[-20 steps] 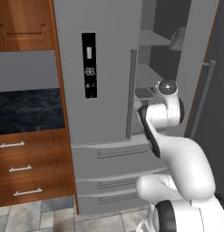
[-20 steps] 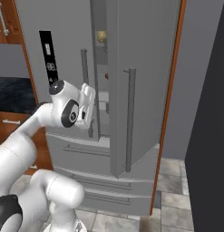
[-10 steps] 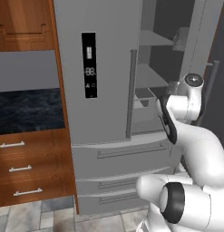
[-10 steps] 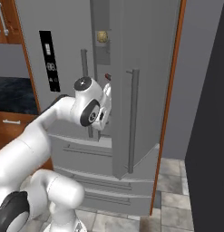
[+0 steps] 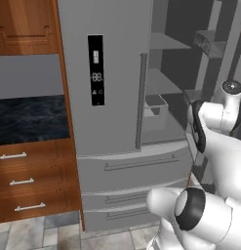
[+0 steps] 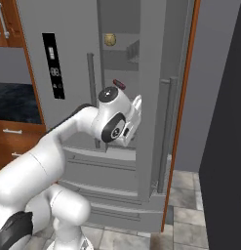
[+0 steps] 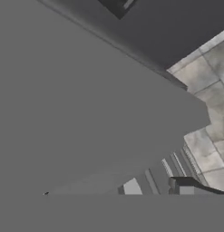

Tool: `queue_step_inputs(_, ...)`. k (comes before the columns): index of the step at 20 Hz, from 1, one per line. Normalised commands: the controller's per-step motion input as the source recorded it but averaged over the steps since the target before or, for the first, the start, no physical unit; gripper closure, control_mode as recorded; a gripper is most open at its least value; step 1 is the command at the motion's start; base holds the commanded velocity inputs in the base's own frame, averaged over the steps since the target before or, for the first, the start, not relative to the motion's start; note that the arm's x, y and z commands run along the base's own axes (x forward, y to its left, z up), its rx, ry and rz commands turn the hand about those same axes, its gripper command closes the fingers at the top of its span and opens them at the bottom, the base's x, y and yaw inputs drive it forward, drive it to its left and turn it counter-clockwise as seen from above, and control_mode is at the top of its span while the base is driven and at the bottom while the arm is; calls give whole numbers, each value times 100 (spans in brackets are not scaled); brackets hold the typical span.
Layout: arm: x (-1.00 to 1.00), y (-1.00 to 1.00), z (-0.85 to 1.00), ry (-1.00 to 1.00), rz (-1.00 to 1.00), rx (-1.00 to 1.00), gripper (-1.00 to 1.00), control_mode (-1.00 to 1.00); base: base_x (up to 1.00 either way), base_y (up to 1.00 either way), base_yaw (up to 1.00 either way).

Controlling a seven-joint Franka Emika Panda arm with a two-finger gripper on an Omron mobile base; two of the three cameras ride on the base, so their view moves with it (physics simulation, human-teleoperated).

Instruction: Retrieve the sausage and cheese from the fridge and place them on the cutting board on the counter.

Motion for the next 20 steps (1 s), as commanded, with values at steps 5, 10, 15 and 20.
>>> queue_step_inputs(5,-13,-15,7,0,-2,0,-100,-100,0,0,0)
queue_step_inputs(10,-20,65,0,0,49,-16,-100,-100,0,0,0)
queue_step_inputs(15,-21,57,0,0,62,-21,-100,-100,0,0,0)
queue_step_inputs(20,-2,50,1,0,60,-17,-100,-100,0,0,0)
